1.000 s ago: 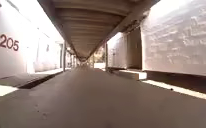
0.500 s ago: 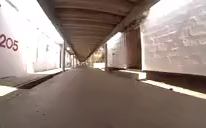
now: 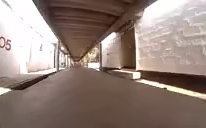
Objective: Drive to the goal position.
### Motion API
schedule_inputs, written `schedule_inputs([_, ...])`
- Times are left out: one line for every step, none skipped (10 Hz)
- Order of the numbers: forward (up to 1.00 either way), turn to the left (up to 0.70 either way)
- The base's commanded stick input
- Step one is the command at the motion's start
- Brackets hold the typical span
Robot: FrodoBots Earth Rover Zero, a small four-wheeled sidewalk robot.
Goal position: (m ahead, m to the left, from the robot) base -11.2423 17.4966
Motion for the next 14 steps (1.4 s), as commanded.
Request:
schedule_inputs([0.00,-0.50])
schedule_inputs([0.00,-0.50])
schedule_inputs([0.00,-0.50])
schedule_inputs([0.00,-0.50])
schedule_inputs([0.00,-0.50])
schedule_inputs([0.00,-0.50])
schedule_inputs([0.00,-0.50])
schedule_inputs([0.00,-0.50])
schedule_inputs([0.00,-0.50])
schedule_inputs([0.00,-0.50])
schedule_inputs([0.00,-0.50])
schedule_inputs([0.00,-0.50])
schedule_inputs([0.00,-0.50])
schedule_inputs([0.00,-0.50])
